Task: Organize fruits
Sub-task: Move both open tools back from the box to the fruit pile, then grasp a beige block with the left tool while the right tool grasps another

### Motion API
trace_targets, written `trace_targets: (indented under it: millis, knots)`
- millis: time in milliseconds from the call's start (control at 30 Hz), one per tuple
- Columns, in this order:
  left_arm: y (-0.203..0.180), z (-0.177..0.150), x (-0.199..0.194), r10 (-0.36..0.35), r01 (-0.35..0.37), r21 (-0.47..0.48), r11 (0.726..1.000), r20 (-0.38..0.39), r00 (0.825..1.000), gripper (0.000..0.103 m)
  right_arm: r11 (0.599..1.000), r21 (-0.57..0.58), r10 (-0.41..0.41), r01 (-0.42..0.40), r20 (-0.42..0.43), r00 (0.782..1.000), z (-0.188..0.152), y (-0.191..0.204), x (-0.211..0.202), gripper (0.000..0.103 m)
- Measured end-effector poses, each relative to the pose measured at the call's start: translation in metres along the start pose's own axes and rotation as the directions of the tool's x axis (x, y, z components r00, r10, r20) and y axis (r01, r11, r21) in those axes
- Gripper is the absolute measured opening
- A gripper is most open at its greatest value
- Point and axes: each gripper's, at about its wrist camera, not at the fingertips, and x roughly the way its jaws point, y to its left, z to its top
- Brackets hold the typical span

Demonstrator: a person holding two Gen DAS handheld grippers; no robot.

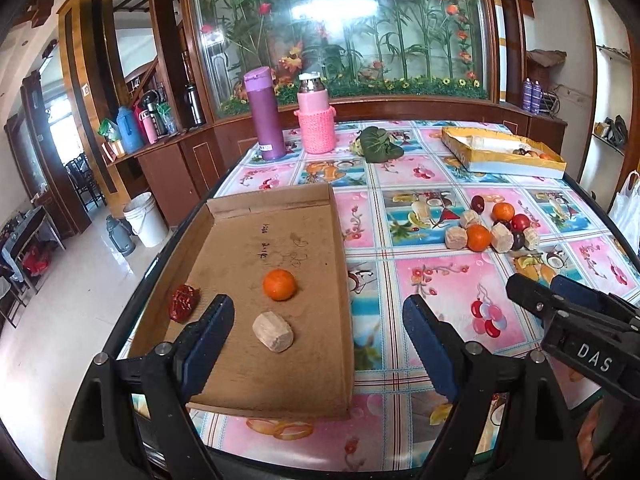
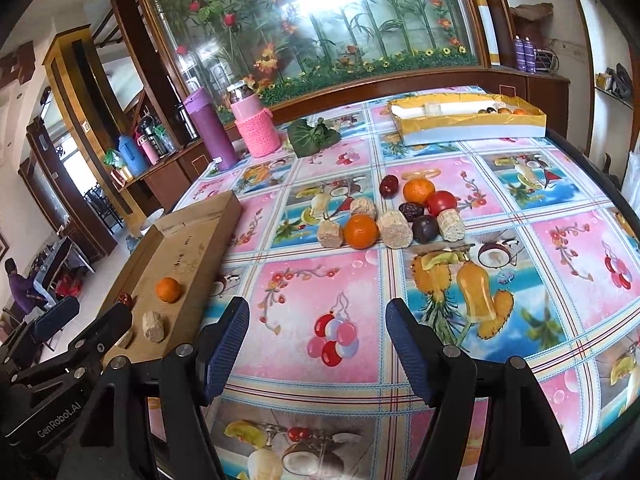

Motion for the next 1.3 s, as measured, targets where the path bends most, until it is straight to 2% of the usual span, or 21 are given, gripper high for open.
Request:
trace_targets:
  millis: [100, 233, 367, 433, 567, 700, 833, 967, 1033, 1067, 1133, 1267, 1300]
  knots:
    - [-0.002, 0.002, 0.012, -0.013, 0.013, 0.004, 1.000, -0.024, 1.000, 0.086, 1.000, 0.012, -0.017, 0.017, -0.006, 1.000, 0.003, -0.013, 0.004, 0.075]
    - [-0.004, 0.006, 0.027, -0.035, 0.035, -0.004, 0.999, -0.054, 0.998, 0.086, 0.995, 0.043, -0.090, 0.090, -0.010, 0.996, 0.016, -0.051, 0.003, 0.075]
    - [-0.015, 0.011, 0.045, -0.084, 0.083, -0.011, 0.996, -0.089, 0.993, 0.086, 0.982, 0.052, -0.182, 0.184, -0.042, 0.982, 0.034, -0.089, 0.006, 0.075]
    - [-0.027, 0.015, 0.056, -0.131, 0.131, -0.007, 0.991, -0.116, 0.985, 0.086, 0.977, 0.035, -0.210, 0.212, -0.062, 0.976, 0.043, -0.100, 0.011, 0.075]
    - [-0.047, 0.024, 0.072, -0.197, 0.200, 0.002, 0.980, -0.156, 0.968, 0.086, 0.979, 0.030, -0.200, 0.204, -0.095, 0.975, 0.066, -0.115, 0.029, 0.075]
    - [-0.063, 0.035, 0.089, -0.244, 0.247, -0.006, 0.969, -0.176, 0.954, 0.086, 0.984, 0.073, -0.150, 0.161, -0.140, 0.979, 0.088, -0.129, 0.053, 0.075]
    - [-0.071, 0.045, 0.110, -0.299, 0.297, -0.043, 0.954, -0.200, 0.933, 0.085, 0.991, 0.062, -0.109, 0.122, -0.178, 0.978, 0.087, -0.128, 0.069, 0.074]
    - [-0.081, 0.052, 0.132, -0.311, 0.307, -0.053, 0.950, -0.218, 0.925, 0.082, 0.994, 0.007, -0.102, 0.106, -0.216, 0.971, 0.074, -0.122, 0.083, 0.057]
    - [-0.087, 0.053, 0.141, -0.321, 0.318, -0.050, 0.947, -0.230, 0.919, 0.072, 0.993, -0.025, -0.114, 0.111, -0.198, 0.974, 0.072, -0.118, 0.083, 0.055]
    - [-0.089, 0.054, 0.146, -0.328, 0.325, -0.050, 0.944, -0.236, 0.915, 0.071, 0.994, -0.037, -0.112, 0.107, -0.197, 0.974, 0.072, -0.116, 0.084, 0.051]
    - [-0.093, 0.054, 0.155, -0.325, 0.323, -0.049, 0.945, -0.250, 0.912, 0.067, 0.993, -0.059, -0.113, 0.104, -0.190, 0.975, 0.072, -0.114, 0.084, 0.047]
    - [-0.098, 0.054, 0.168, -0.323, 0.322, -0.052, 0.945, -0.276, 0.905, 0.065, 0.984, -0.080, -0.169, 0.157, -0.172, 0.970, 0.075, -0.118, 0.082, 0.047]
    - [-0.100, 0.054, 0.169, -0.317, 0.318, -0.042, 0.947, -0.271, 0.909, 0.065, 0.983, -0.073, -0.177, 0.166, -0.173, 0.969, 0.075, -0.122, 0.081, 0.047]
